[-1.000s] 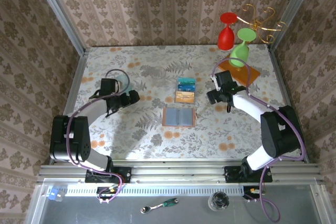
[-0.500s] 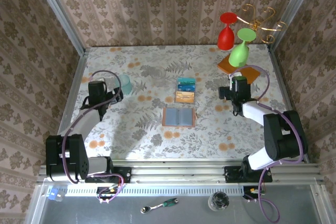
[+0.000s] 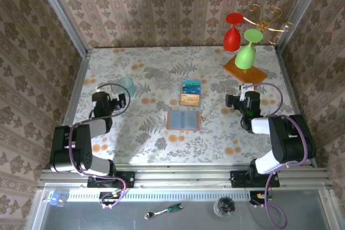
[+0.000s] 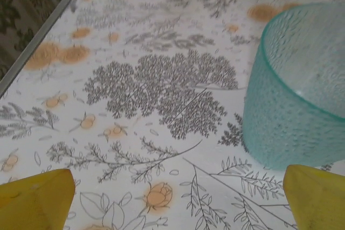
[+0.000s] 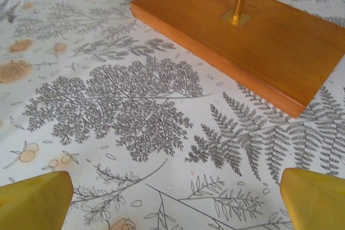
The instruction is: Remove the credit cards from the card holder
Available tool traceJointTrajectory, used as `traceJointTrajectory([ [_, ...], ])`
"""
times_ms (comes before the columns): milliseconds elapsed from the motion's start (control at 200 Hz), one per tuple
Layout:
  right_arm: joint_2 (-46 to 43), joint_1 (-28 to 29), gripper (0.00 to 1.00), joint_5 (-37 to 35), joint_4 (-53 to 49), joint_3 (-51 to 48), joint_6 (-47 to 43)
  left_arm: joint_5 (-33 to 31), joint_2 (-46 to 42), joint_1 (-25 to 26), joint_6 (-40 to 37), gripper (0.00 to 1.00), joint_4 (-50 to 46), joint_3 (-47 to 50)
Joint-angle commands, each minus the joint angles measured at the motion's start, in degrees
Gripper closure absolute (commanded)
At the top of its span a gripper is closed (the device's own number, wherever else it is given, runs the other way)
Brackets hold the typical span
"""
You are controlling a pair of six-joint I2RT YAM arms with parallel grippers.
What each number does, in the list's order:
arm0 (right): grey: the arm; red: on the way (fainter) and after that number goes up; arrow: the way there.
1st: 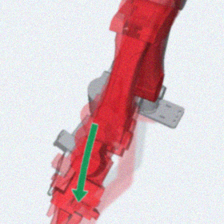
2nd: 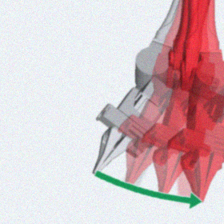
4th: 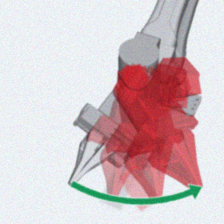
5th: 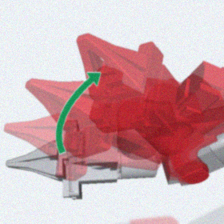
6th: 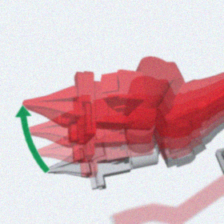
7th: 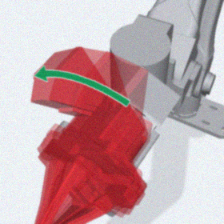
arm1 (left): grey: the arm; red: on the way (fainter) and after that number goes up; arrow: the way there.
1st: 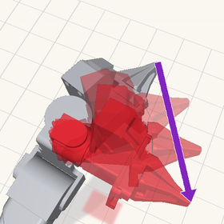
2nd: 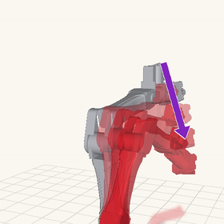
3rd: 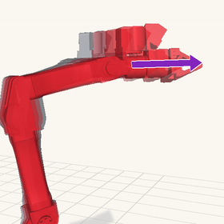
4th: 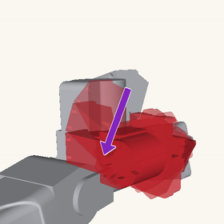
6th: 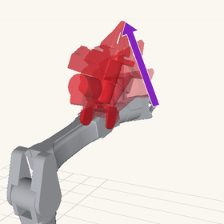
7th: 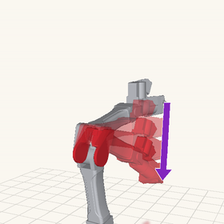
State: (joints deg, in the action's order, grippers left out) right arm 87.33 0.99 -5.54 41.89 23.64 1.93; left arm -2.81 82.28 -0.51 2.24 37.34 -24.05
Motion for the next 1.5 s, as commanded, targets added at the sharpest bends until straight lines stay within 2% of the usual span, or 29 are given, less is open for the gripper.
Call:
traceJointTrajectory([
  [0,0.28,0.15,0.0,1.22,6.31,-0.07,0.13,4.44,4.29,-1.51,-2.29,0.0,17.24,4.1],
  [65,0.23,0.15,0.0,1.15,6.36,-0.08,0.09,4.35,7.82,-1.61,-2.68,0.0,25.65,6.17],
  [190,0.3,0.15,0.0,1.17,6.71,-0.12,0.13,4.71,6.9,-1.31,-3.19,0.0,19.11,3.57],
  [220,0.28,0.15,0.0,1.18,6.55,-0.13,0.09,3.07,6.43,-0.46,-3.4,0.0,16.23,2.55],
  [275,0.22,0.15,0.0,1.19,6.76,-0.25,0.09,-2.34,7.05,2.21,-5.62,0.0,16.83,2.14],
  [305,0.28,0.15,0.0,1.15,6.78,-0.26,0.07,-3.28,6.76,2.98,-5.75,0.0,16.05,2.19],
  [355,0.22,0.15,0.0,1.19,6.63,-0.17,0.09,-2.92,7.02,3.12,-6.57,0.0,18.02,2.77],
  [1495,0.3,0.15,0.0,1.15,6.63,-0.12,0.09,-1.71,7.0,2.88,-6.5,0.0,16.4,2.06],
])
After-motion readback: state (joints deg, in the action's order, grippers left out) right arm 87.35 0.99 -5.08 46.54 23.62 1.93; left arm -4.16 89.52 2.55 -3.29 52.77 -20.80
